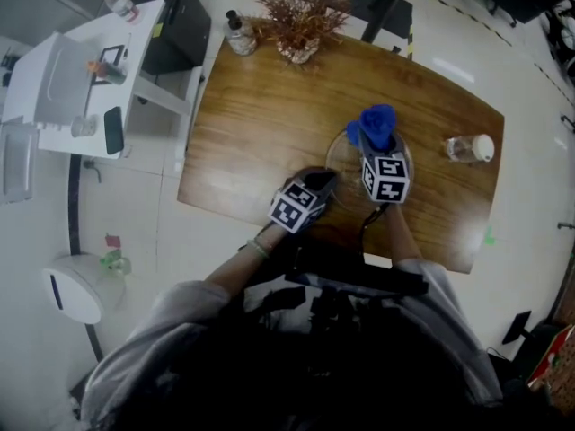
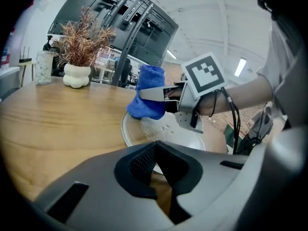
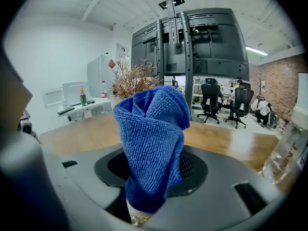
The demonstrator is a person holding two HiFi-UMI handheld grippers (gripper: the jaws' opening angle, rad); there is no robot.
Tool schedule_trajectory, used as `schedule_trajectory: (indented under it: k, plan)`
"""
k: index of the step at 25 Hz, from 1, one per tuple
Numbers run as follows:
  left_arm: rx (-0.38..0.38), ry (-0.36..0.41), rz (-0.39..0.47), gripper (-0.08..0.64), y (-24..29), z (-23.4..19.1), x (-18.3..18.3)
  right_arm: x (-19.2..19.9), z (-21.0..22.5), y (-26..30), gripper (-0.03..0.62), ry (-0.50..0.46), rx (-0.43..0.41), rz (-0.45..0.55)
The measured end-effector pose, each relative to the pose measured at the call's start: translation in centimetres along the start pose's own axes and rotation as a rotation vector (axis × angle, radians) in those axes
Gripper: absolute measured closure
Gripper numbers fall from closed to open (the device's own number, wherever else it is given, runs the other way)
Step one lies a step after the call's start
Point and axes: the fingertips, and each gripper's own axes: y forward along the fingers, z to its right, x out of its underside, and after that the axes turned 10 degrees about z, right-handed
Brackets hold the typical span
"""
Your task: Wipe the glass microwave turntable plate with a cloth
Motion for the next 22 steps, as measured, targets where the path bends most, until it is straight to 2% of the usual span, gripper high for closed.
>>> schedule_trajectory:
  k: [3, 9, 14, 19, 22]
  plan:
    - [-0.055, 0.024, -0.072, 0.554, 0.2, -0.5, 1.0, 0.8, 2.1, -1.2, 0.403, 0.003, 0.024, -0.011]
    - [-0.108, -0.008, -0.091, 0.554, 0.5, -1.1, 1.1, 2.0, 6.6, -4.0, 0.403, 0.044, 0.088, -0.007]
    - [-0.108, 0.090, -0.152, 0.554, 1.2, -0.4, 1.7, 2.7, 9.0, -5.8, 0.402, 0.023, 0.115, -0.014]
    - [-0.125, 0.081, -0.146, 0.552, 1.4, -0.5, 1.6, 3.1, 10.6, -7.1, 0.402, 0.036, 0.137, -0.015]
    - [-0.131, 0.039, -0.107, 0.554, 1.1, -0.5, 0.9, 3.3, 10.4, -7.1, 0.402, 0.029, 0.129, -0.025]
